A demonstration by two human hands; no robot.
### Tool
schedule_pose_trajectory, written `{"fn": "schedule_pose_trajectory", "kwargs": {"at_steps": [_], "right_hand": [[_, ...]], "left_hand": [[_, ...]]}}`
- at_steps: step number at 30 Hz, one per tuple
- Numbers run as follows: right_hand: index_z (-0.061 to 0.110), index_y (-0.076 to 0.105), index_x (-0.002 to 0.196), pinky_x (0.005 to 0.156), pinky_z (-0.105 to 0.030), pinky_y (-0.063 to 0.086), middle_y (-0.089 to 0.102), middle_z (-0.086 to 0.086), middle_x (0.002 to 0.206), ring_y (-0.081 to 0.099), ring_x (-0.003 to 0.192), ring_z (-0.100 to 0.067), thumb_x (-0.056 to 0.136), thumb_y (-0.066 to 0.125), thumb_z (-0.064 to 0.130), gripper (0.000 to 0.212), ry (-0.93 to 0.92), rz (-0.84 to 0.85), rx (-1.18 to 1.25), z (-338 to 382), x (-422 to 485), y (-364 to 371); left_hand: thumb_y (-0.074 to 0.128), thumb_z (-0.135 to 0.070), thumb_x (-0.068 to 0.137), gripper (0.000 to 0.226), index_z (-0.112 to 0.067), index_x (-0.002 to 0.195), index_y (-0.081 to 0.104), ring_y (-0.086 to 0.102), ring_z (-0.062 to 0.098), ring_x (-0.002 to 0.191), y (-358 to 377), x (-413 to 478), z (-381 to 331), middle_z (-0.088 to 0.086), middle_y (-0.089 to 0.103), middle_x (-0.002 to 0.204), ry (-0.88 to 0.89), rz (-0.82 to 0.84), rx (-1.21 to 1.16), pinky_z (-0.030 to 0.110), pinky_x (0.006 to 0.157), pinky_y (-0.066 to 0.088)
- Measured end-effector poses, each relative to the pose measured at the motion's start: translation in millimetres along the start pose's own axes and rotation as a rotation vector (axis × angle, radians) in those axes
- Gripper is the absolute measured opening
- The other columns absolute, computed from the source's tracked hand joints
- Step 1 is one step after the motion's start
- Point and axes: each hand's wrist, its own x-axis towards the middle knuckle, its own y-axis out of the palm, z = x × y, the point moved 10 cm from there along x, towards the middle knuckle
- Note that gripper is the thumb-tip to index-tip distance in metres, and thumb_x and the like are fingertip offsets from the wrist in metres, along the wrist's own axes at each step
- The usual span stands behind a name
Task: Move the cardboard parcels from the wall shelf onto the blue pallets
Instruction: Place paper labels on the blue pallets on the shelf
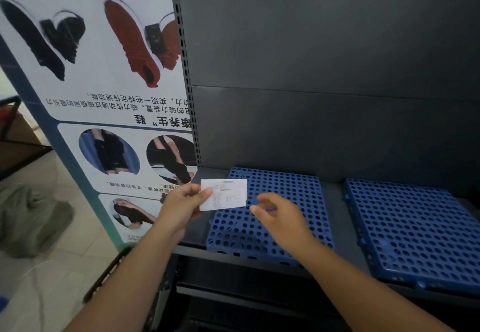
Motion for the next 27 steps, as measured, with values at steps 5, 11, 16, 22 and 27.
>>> {"fn": "schedule_pose_trajectory", "kwargs": {"at_steps": [5,11,16,22,27], "right_hand": [[0.02,0.062,0.095,0.076,-0.034,0.057,0.068,0.002,0.092,0.068,0.075,-0.01,0.092,0.064,0.028,0.008,0.117,-0.131,0.242,-32.5,-10.4,-22.6],[0.012,0.064,0.086,0.069,-0.028,0.057,0.068,-0.006,0.081,0.067,0.074,-0.018,0.091,0.066,0.021,0.01,0.201,-0.179,0.346,-64.8,-28.0,-36.3],[0.016,0.063,0.085,0.072,-0.035,0.058,0.069,-0.003,0.076,0.068,0.071,-0.018,0.089,0.068,0.016,0.006,0.189,-0.225,0.32,-70.6,-32.2,-43.6],[0.017,0.058,0.084,0.071,-0.039,0.054,0.065,-0.005,0.077,0.063,0.071,-0.021,0.091,0.065,0.017,0.01,0.271,-0.273,0.26,-89.7,-40.8,-38.5],[0.017,0.054,0.082,0.055,-0.034,0.046,0.06,-0.003,0.071,0.058,0.064,-0.023,0.088,0.059,0.011,0.01,0.312,-0.264,0.08,-104.8,-41.9,-17.7]], "left_hand": [[0.066,-0.022,0.092,0.009,-0.014,0.087,0.066,0.071,0.016,0.08,64.6,-16.2,9.7,0.002,0.077,0.088,-0.015,0.133,0.024,0.032,0.073,0.055],[0.067,-0.025,0.092,0.016,-0.01,0.094,0.066,0.069,0.018,0.082,92.8,-21.9,26.0,0.002,0.077,0.092,-0.047,0.217,0.093,0.034,0.076,0.053],[0.066,-0.024,0.092,0.013,-0.011,0.091,0.065,0.072,0.019,0.083,100.9,-23.1,28.2,0.001,0.077,0.093,-0.06,0.241,0.088,0.032,0.074,0.052],[0.068,-0.024,0.09,0.009,-0.015,0.09,0.068,0.065,0.015,0.07,70.2,-12.0,29.5,0.003,0.075,0.093,-0.049,0.146,0.084,0.03,0.069,0.05],[0.067,-0.024,0.091,0.007,-0.017,0.092,0.069,0.063,0.015,0.071,31.5,-0.9,30.1,0.001,0.075,0.09,-0.047,0.043,0.048,0.033,0.072,0.049]]}}
